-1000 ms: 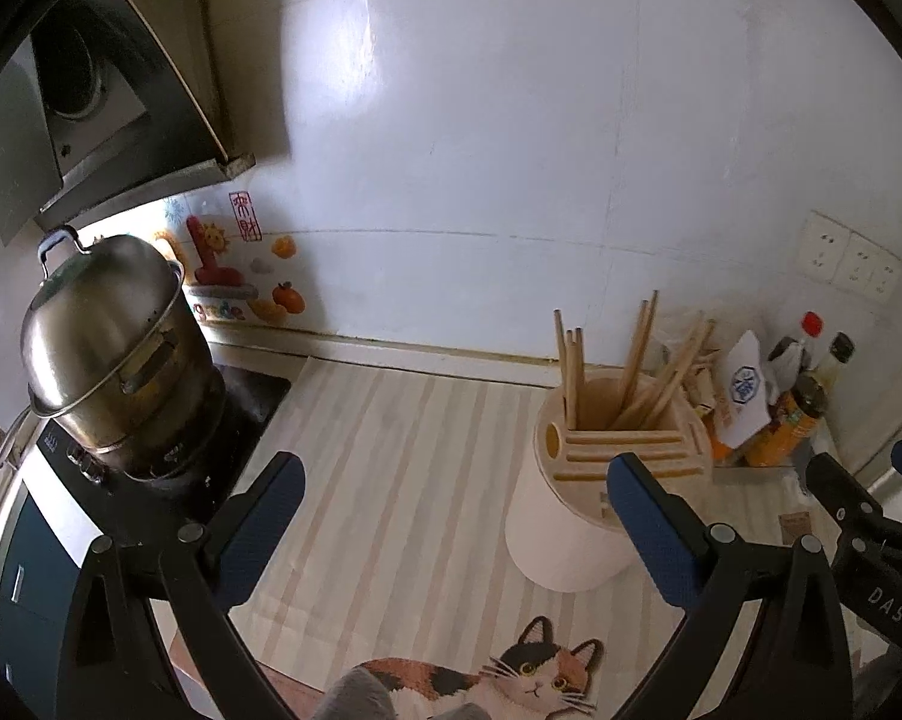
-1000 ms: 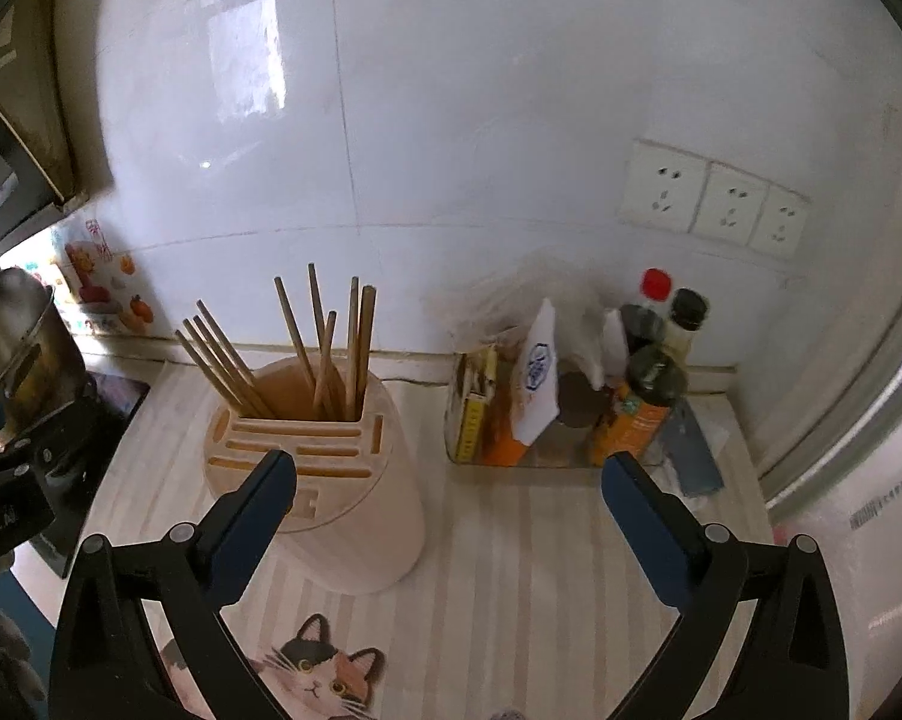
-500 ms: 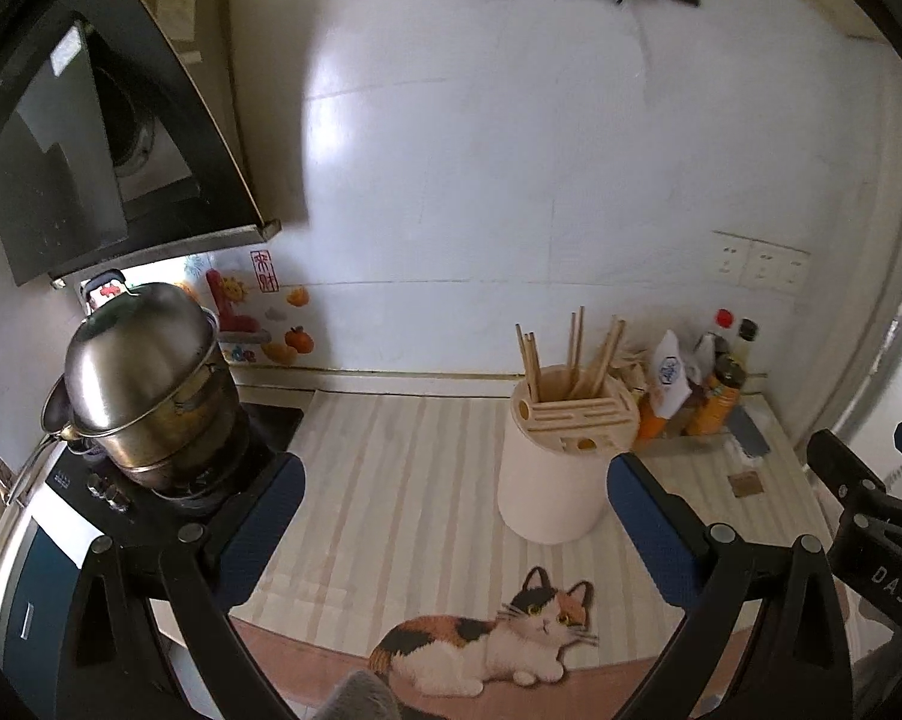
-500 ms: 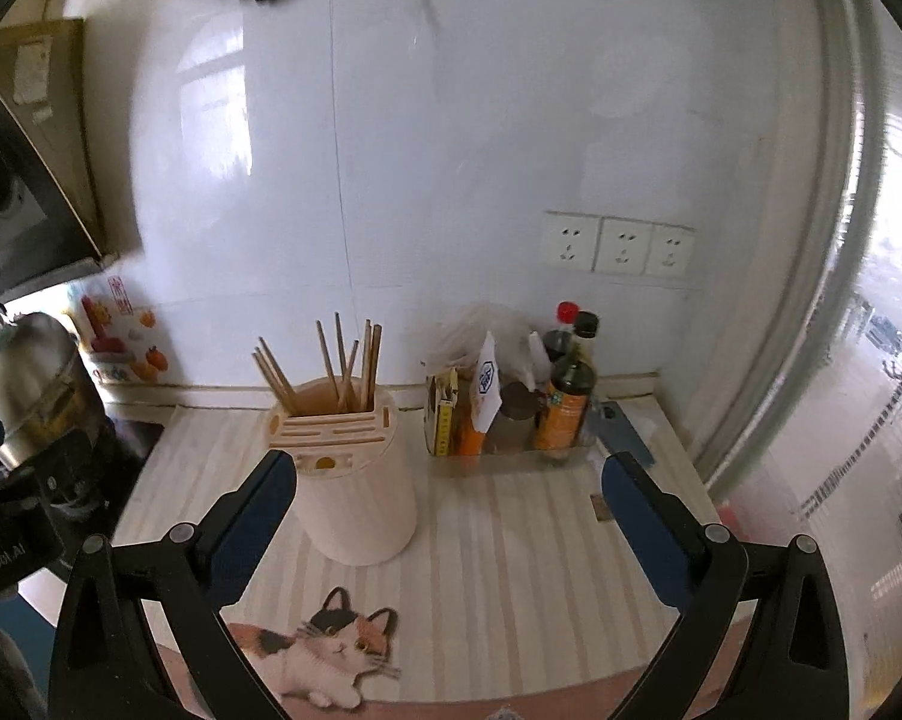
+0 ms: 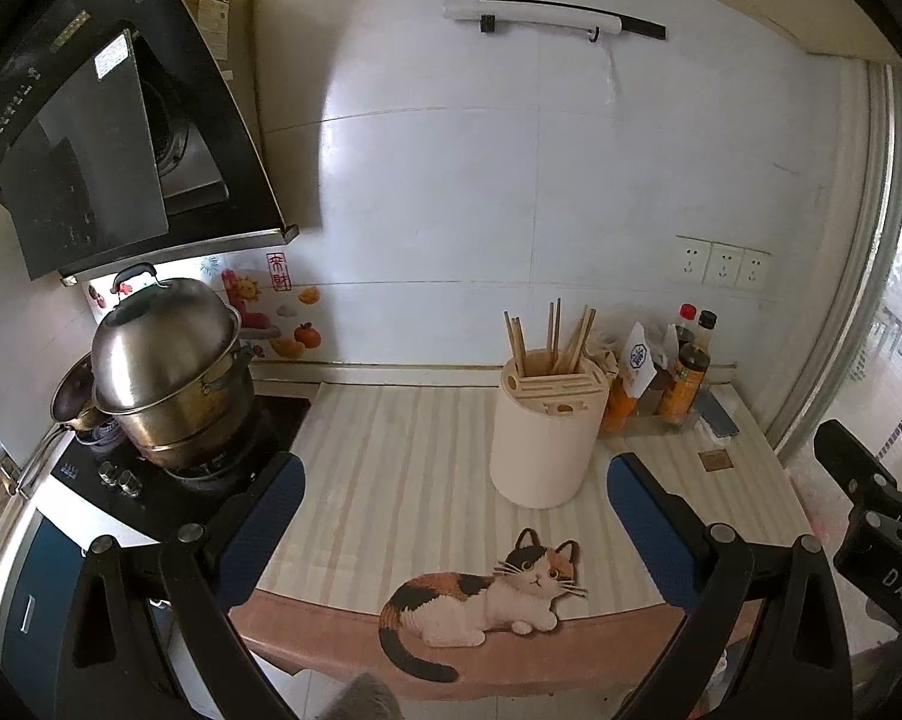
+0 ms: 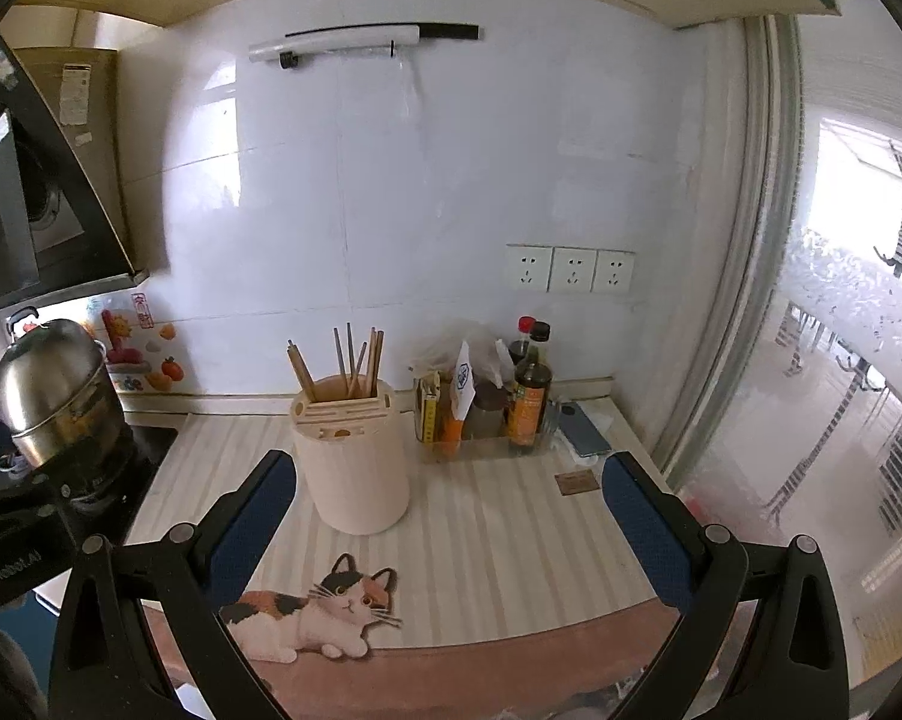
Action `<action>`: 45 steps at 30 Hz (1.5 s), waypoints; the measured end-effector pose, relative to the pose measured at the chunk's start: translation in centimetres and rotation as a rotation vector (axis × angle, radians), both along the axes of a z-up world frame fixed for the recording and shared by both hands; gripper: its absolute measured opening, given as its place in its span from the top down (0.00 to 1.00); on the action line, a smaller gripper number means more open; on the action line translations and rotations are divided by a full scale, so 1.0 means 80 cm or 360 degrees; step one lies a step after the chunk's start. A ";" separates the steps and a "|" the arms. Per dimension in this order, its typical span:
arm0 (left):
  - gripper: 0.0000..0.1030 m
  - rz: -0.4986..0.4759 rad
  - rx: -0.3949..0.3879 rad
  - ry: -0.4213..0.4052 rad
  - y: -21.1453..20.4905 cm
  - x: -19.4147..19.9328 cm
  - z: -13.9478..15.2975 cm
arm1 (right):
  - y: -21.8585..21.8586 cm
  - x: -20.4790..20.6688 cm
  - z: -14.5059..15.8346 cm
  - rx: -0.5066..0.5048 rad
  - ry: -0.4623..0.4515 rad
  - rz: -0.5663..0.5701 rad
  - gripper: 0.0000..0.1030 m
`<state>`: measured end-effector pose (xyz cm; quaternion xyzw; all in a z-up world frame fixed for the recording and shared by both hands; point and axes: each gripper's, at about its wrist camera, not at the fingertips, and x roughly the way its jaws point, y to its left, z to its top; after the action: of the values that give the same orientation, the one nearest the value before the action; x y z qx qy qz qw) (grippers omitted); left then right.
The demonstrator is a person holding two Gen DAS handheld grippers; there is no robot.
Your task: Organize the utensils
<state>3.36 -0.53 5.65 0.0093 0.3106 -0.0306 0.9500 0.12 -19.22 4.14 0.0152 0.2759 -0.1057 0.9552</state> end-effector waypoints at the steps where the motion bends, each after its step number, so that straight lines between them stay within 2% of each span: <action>1: 0.00 0.0007 0.0004 0.0002 0.000 -0.003 0.001 | 0.001 -0.004 0.002 0.0005 -0.0005 0.0005 0.00; 19: 0.00 0.0095 0.0020 0.0012 -0.010 -0.010 0.008 | -0.006 -0.001 0.007 0.0028 0.0011 0.0086 0.00; 45: 0.00 0.0084 0.0050 0.0010 -0.015 -0.013 0.004 | -0.007 0.007 0.002 0.0012 0.0016 0.0102 0.00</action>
<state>2.32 -1.74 5.95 0.0160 0.3141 -0.0006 0.9493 0.65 -19.78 4.34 0.0093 0.2813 -0.0739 0.9567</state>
